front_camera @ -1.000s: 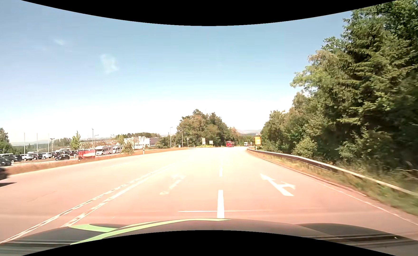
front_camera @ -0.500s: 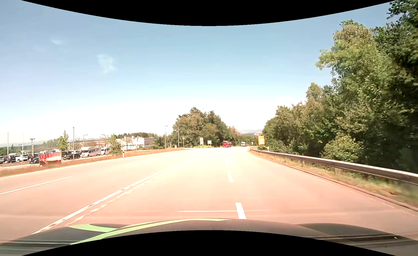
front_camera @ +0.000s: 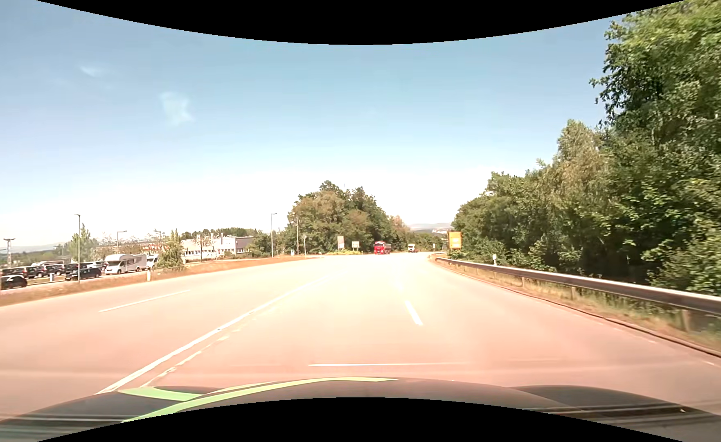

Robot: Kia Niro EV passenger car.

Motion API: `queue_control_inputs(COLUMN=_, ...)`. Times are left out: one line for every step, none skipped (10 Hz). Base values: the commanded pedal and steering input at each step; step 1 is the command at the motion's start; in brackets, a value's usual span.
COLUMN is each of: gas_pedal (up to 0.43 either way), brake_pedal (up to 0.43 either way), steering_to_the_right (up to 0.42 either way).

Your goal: Follow the waypoints while adhering to traffic rules and regulations

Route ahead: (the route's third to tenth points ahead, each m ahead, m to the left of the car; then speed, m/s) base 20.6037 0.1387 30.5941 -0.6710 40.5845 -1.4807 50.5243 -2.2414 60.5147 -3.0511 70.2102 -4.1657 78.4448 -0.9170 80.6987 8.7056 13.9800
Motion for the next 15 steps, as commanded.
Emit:
queue_control_inputs(gas_pedal=0.0, brake_pedal=0.232, steering_to_the_right=0.012)
queue_control_inputs(gas_pedal=0.0, brake_pedal=0.232, steering_to_the_right=0.012)
queue_control_inputs(gas_pedal=0.0, brake_pedal=0.232, steering_to_the_right=0.013)
queue_control_inputs(gas_pedal=0.0, brake_pedal=0.232, steering_to_the_right=0.013)
queue_control_inputs(gas_pedal=0.0, brake_pedal=0.232, steering_to_the_right=0.014)
queue_control_inputs(gas_pedal=0.0, brake_pedal=0.232, steering_to_the_right=0.014)
queue_control_inputs(gas_pedal=0.0, brake_pedal=0.232, steering_to_the_right=0.013)
queue_control_inputs(gas_pedal=0.0, brake_pedal=0.232, steering_to_the_right=0.014)
queue_control_inputs(gas_pedal=0.0, brake_pedal=0.232, steering_to_the_right=0.013)
queue_control_inputs(gas_pedal=0.0, brake_pedal=0.232, steering_to_the_right=0.014)
queue_control_inputs(gas_pedal=0.0, brake_pedal=0.238, steering_to_the_right=0.014)
queue_control_inputs(gas_pedal=0.0, brake_pedal=0.238, steering_to_the_right=0.014)
queue_control_inputs(gas_pedal=0.0, brake_pedal=0.238, steering_to_the_right=0.013)
queue_control_inputs(gas_pedal=0.0, brake_pedal=0.238, steering_to_the_right=0.013)
queue_control_inputs(gas_pedal=0.0, brake_pedal=0.244, steering_to_the_right=0.014)
